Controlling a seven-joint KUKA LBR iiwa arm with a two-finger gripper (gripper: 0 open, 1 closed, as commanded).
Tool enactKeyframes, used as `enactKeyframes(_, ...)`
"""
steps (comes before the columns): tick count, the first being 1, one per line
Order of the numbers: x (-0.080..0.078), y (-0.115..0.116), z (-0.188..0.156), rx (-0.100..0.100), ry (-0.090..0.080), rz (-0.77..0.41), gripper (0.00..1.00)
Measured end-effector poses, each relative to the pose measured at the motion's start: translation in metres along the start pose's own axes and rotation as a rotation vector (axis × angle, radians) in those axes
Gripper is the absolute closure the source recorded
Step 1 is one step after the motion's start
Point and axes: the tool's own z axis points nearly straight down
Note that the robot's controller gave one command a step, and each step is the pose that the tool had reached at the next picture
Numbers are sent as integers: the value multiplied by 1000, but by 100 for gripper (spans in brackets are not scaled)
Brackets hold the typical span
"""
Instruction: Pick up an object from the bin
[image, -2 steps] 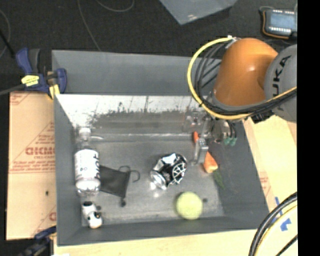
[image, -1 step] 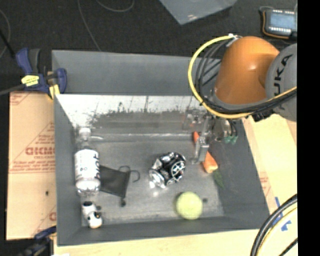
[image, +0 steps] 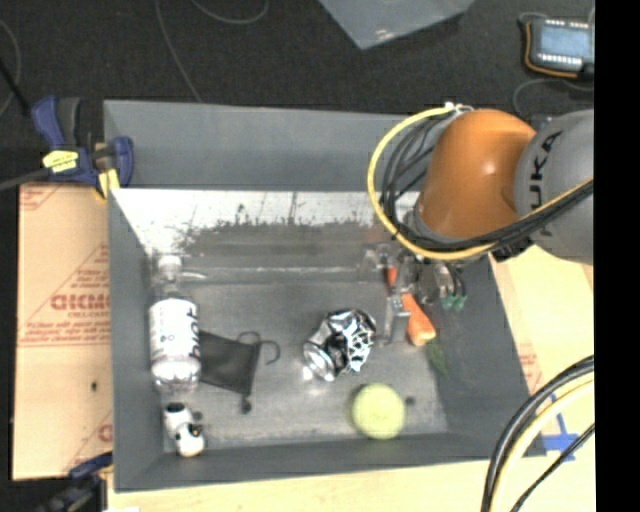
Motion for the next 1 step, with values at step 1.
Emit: enactKeyframes(1,0,-3,67,-1,-1,-1,0)
